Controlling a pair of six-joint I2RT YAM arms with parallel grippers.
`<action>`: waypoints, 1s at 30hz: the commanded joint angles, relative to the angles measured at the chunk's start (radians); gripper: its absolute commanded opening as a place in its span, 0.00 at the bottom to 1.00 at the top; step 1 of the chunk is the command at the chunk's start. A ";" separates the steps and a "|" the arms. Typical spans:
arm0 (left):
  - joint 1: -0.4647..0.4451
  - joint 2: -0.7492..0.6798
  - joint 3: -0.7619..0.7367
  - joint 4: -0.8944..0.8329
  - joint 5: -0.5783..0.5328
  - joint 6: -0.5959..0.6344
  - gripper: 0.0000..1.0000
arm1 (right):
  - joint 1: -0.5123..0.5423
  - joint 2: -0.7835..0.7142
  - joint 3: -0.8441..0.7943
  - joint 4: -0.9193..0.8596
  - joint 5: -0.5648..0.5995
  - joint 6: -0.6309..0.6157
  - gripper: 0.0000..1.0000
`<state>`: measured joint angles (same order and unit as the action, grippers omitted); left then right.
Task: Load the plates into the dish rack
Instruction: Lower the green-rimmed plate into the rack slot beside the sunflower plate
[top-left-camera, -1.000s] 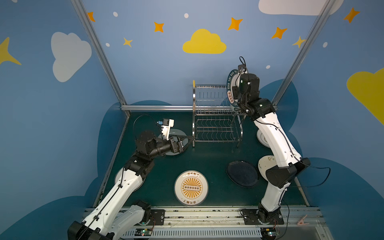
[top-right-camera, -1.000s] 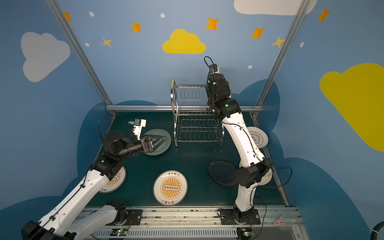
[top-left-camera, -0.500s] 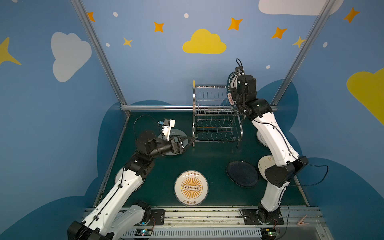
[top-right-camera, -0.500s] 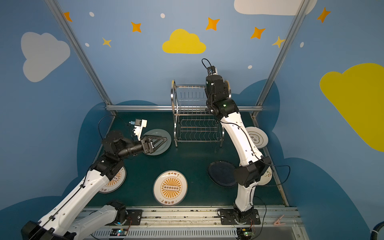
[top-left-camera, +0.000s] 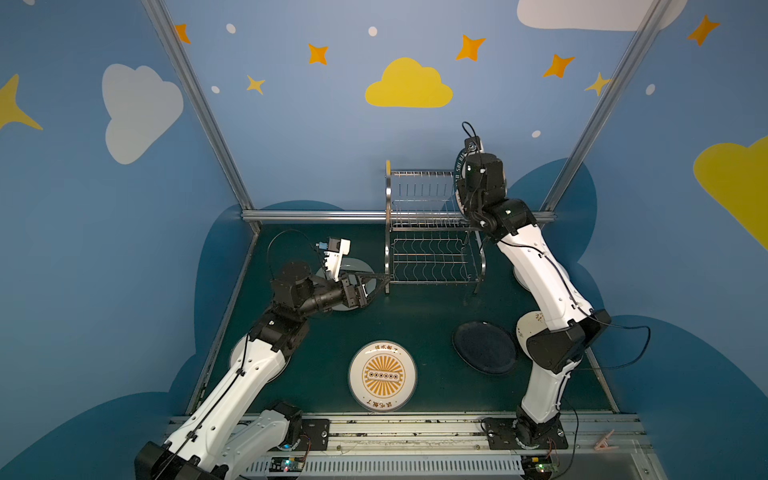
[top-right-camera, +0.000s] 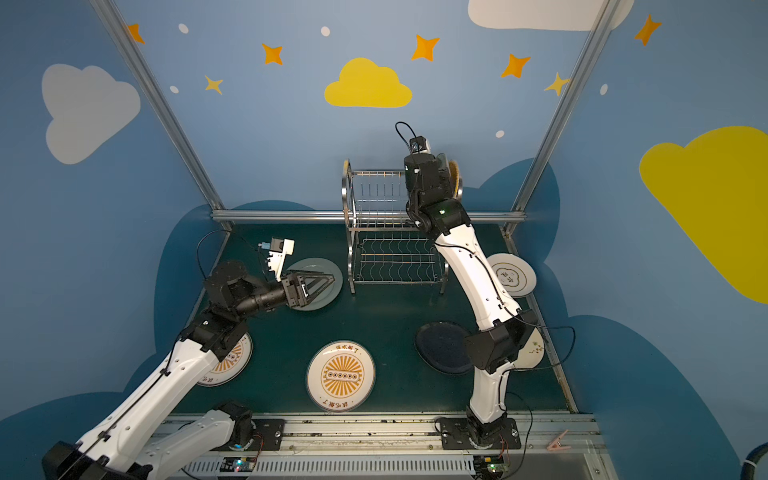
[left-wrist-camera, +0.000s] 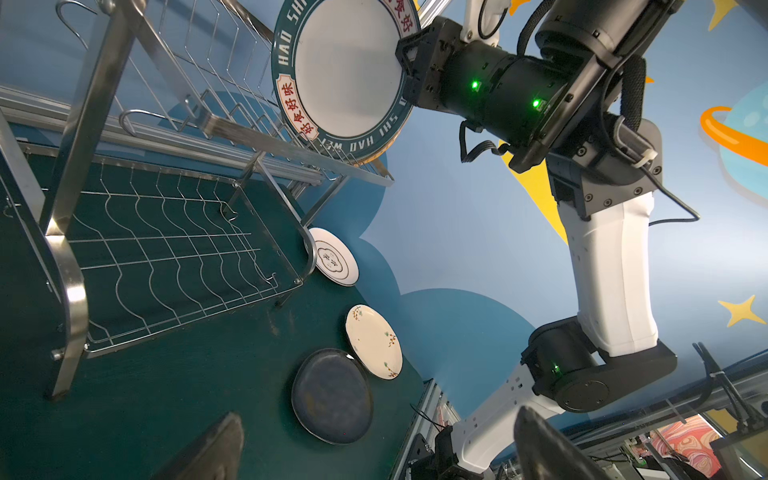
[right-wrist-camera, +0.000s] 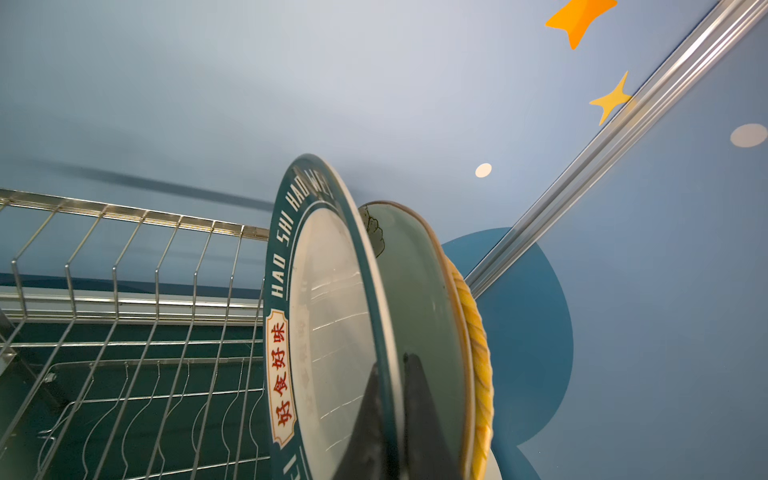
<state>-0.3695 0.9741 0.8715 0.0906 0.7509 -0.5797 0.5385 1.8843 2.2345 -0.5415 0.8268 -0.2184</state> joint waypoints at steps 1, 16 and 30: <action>-0.003 -0.004 0.032 0.018 0.006 0.015 1.00 | 0.008 0.019 0.037 0.009 0.059 -0.001 0.00; -0.004 -0.009 0.034 0.011 -0.002 0.020 1.00 | 0.028 0.054 0.086 -0.111 0.081 0.074 0.00; -0.004 -0.008 0.035 0.007 -0.004 0.021 1.00 | 0.039 0.088 0.136 -0.072 0.118 0.010 0.00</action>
<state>-0.3714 0.9733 0.8818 0.0887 0.7486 -0.5762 0.5690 1.9446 2.3291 -0.6159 0.9024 -0.1761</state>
